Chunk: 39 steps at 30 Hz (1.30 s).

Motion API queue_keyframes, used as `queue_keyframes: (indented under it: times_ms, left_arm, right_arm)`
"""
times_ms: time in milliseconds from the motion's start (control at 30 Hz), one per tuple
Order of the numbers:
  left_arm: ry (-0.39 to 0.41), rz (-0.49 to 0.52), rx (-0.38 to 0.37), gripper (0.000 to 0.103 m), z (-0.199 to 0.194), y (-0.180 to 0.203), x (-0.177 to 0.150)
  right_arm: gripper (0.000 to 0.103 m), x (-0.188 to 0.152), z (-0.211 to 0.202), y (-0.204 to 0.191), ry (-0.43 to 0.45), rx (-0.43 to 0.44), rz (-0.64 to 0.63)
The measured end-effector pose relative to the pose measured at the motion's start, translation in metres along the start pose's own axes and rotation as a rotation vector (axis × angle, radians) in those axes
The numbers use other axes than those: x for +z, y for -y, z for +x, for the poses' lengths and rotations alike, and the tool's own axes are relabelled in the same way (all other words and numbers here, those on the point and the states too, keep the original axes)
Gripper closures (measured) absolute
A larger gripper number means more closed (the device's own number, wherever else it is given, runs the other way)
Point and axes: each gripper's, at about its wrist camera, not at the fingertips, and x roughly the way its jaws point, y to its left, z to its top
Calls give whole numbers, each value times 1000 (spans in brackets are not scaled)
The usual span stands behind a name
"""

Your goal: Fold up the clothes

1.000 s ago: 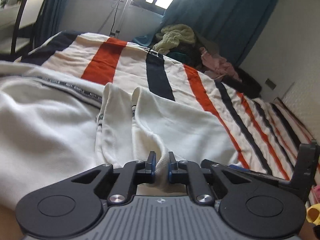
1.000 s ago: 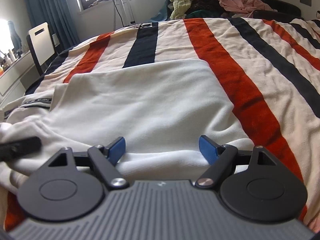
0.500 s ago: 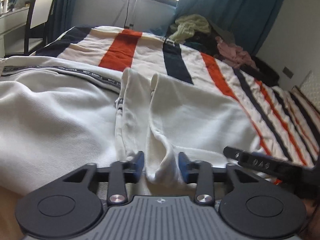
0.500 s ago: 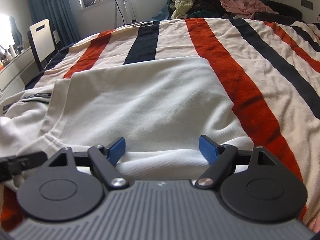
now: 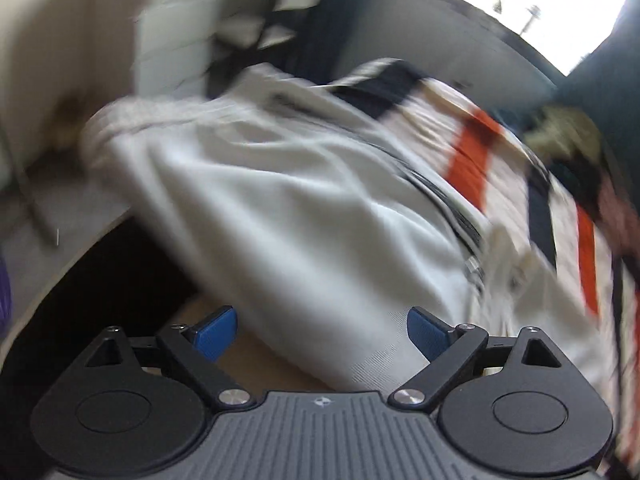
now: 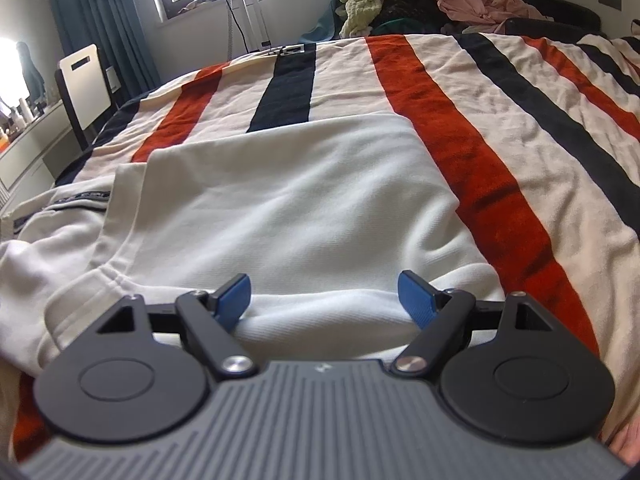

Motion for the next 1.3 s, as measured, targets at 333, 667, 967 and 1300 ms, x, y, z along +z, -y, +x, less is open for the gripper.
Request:
queue_keyframes:
  times_ms: [333, 667, 967, 1300]
  left_arm:
    - [-19, -429, -98, 11, 30, -85, 41]
    - [110, -364, -196, 32, 18, -71, 50]
    - [180, -281, 6, 79, 33, -71, 57]
    - [633, 168, 93, 90, -38, 49, 21]
  right_arm:
    - [21, 0, -3, 1, -5, 3, 27]
    - [21, 2, -3, 2, -10, 12, 52]
    - [21, 4, -15, 2, 74, -54, 30]
    - [21, 4, -14, 17, 22, -3, 132]
